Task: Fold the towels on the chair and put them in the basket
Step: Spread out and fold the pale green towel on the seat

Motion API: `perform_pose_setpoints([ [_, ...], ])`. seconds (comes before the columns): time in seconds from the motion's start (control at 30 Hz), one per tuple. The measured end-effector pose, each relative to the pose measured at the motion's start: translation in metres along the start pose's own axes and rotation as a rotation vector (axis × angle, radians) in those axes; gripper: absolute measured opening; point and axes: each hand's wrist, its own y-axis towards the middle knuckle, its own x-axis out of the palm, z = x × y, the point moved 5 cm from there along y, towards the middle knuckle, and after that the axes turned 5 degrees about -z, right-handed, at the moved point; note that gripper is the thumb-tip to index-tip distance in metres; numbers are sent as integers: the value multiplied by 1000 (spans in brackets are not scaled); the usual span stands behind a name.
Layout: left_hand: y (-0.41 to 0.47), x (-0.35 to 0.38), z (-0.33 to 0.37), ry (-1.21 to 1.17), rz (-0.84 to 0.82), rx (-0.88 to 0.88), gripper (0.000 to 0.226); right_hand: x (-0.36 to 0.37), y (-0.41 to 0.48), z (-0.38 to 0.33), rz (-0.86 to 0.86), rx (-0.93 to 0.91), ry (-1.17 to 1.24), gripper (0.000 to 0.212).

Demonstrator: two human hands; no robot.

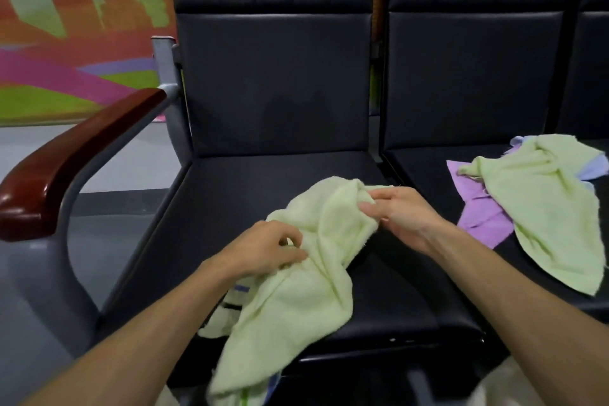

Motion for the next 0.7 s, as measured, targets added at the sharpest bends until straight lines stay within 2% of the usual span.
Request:
perform_pose_setpoints([
  [0.07, 0, -7, 1, -99, 41, -20, 16, -14, 0, 6, 128, 31, -117, 17],
  [0.13, -1, -14, -4, -124, 90, -78, 18, -24, -3, 8, 180, 56, -84, 18],
  [0.2, -5, -23, -5, -62, 224, -115, 14, -27, -6, 8, 179, 70, -45, 20],
  [0.3, -5, -24, 12, -87, 382, -44, 12, -22, -6, 8, 140, 79, 74, 20],
  [0.33, -3, -20, 17, -121, 373, -43, 11, -19, -5, 6, 125, 69, 155, 20],
  [0.4, 3, -10, 23, -105, 274, -114, 26, -15, -3, 0, 93, 42, 395, 22],
  [0.47, 9, 3, 19, 51, 109, -216, 42, -14, -3, -5, 57, 7, 668, 23],
  [0.5, 11, 7, 16, 118, 50, -238, 41, -14, -3, -7, 29, -18, 759, 24],
  [0.6, 14, 6, 11, 53, 50, -214, 21, -13, -2, -8, 2, -58, 722, 28],
  [0.7, 10, -8, 9, -155, 173, -176, 16, -24, 2, 3, 203, -13, 584, 25],
])
